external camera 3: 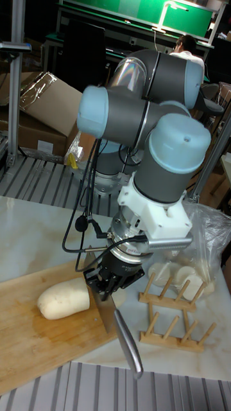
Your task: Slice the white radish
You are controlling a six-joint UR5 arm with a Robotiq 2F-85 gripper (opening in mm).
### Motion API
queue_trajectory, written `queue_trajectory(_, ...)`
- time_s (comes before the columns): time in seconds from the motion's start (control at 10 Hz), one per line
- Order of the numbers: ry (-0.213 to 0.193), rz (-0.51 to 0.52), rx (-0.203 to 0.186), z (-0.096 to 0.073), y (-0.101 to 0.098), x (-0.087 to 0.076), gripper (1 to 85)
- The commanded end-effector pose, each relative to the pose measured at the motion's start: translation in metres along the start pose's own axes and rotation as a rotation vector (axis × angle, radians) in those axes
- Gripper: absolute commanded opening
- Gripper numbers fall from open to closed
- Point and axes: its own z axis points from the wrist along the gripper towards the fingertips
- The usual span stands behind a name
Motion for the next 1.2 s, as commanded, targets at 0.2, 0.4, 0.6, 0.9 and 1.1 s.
queue_trajectory(0.2, -0.006, -0.043, -0.051, -0.061, -0.021, 0.023, 1.3)
queue_trajectory(0.4, -0.029, -0.059, -0.043, -0.066, -0.037, 0.03, 1.3)
queue_trajectory(0.6, -0.062, -0.055, -0.017, -0.062, -0.05, 0.031, 1.3)
queue_trajectory(0.9, -0.068, -0.053, -0.005, -0.057, -0.057, 0.032, 1.3)
queue_trajectory(1.1, -0.094, -0.07, 0.016, -0.054, -0.063, 0.028, 1.3)
